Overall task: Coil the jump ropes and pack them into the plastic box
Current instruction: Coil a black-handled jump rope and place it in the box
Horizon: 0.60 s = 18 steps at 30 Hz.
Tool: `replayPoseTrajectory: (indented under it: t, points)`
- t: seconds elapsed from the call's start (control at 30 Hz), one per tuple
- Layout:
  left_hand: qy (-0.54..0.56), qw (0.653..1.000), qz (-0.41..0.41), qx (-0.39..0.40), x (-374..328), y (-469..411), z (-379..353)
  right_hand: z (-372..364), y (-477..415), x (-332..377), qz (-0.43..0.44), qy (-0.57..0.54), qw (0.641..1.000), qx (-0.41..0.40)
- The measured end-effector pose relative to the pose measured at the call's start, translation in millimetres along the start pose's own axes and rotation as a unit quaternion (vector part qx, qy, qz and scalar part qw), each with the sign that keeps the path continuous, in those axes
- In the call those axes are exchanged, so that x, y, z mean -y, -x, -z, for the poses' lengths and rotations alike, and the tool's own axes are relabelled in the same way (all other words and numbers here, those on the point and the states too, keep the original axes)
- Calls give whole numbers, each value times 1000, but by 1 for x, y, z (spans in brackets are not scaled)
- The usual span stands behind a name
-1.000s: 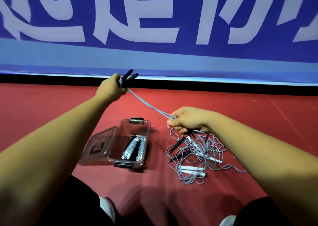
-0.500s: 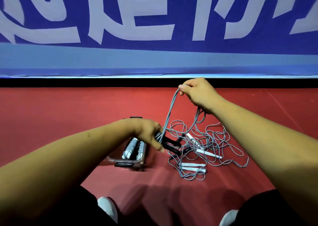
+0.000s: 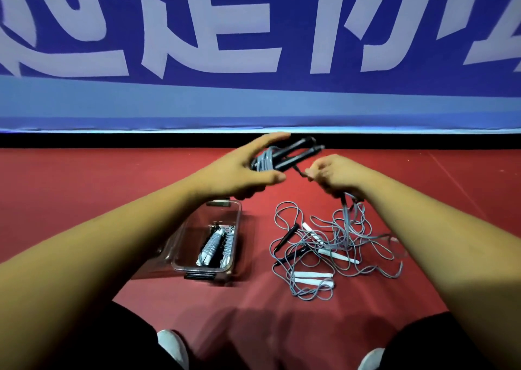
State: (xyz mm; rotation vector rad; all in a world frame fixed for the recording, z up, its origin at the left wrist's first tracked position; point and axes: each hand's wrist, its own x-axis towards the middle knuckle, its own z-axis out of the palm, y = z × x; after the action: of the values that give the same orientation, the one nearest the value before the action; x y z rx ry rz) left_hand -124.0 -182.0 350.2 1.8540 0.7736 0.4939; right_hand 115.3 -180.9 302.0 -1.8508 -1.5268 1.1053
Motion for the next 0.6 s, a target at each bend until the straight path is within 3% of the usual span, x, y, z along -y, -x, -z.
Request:
replayPoseTrajectory:
  t: [0.13, 0.23, 0.3, 0.43, 0.53, 0.6]
  points:
    - [116, 987, 50, -102, 1, -5, 27, -9, 7, 12, -1, -36, 994, 103]
    - [161, 972, 87, -150, 15, -5, 54, -13, 15, 31, 14, -144, 971, 189]
    - [144, 969, 104, -173, 26, -5, 69, -17, 20, 39, 28, -154, 963, 219]
    - [126, 950, 135, -253, 47, 3, 101, -26, 26, 39, 32, -68, 971, 229]
    - [10, 947, 169, -274, 62, 9, 113, -31, 26, 38, 24, -90, 966, 241]
    - [-59, 937, 179, -294, 69, 7, 114, -36, 25, 40, 37, -49, 968, 242]
